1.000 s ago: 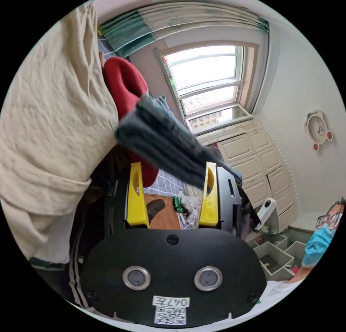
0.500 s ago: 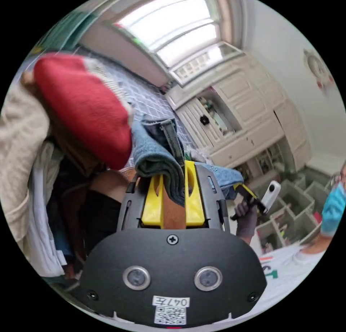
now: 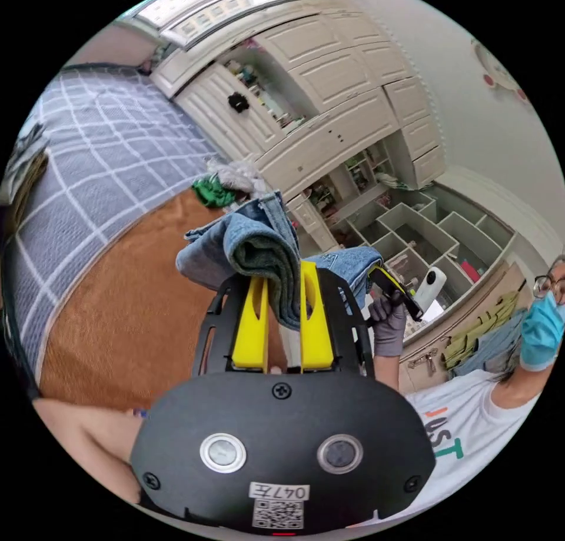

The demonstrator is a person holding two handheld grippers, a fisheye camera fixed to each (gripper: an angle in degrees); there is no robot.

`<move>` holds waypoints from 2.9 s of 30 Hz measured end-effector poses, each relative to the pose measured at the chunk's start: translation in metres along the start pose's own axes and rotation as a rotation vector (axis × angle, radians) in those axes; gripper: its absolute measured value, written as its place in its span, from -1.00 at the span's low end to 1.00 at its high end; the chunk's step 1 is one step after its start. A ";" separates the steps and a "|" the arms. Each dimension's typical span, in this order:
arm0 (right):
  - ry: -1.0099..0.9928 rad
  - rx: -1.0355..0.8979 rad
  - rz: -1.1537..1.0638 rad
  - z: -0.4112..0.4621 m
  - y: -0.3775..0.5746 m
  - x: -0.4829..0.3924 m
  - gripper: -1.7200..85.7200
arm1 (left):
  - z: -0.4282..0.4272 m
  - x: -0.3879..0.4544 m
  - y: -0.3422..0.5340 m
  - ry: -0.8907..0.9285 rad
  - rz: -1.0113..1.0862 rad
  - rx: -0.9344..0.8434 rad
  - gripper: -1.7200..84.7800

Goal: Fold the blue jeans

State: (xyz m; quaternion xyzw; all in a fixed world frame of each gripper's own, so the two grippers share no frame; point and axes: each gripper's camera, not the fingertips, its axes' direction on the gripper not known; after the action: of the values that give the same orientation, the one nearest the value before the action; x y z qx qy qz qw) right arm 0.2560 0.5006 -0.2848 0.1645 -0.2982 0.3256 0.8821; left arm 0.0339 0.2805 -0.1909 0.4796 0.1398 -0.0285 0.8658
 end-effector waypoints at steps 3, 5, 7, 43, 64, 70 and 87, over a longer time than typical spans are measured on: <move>-0.021 -0.176 0.171 0.064 0.050 0.032 -0.77 | 0.049 -0.034 0.008 -0.133 -0.137 -0.032 -0.75; -0.008 -0.360 0.268 0.112 0.099 0.041 -0.66 | 0.070 -0.058 0.033 -0.249 -0.195 -0.088 -0.74; -0.092 -0.445 0.385 0.144 0.156 0.042 -0.66 | 0.082 -0.083 0.073 -0.346 -0.236 -0.117 -0.72; -0.538 -0.696 0.492 0.365 0.268 -0.100 -0.96 | 0.516 -0.111 0.142 -0.583 0.071 -0.631 -0.81; -0.305 -0.348 0.145 0.335 0.066 -0.226 -0.83 | 0.585 -0.068 0.234 -0.636 0.074 -0.700 -0.83; -0.201 -0.483 -0.120 0.413 -0.011 -0.298 -0.78 | 0.604 -0.099 0.261 -0.572 0.017 -0.735 -0.84; -0.157 -0.525 0.152 0.427 -0.107 -0.271 -0.96 | 0.487 -0.121 0.280 -0.385 -0.084 -0.266 -0.97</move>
State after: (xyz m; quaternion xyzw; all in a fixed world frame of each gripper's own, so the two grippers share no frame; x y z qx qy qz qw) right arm -0.0162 0.0863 -0.1389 -0.0677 -0.4512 0.2886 0.8417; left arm 0.0743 0.0124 0.3158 0.3408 -0.0057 -0.1367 0.9301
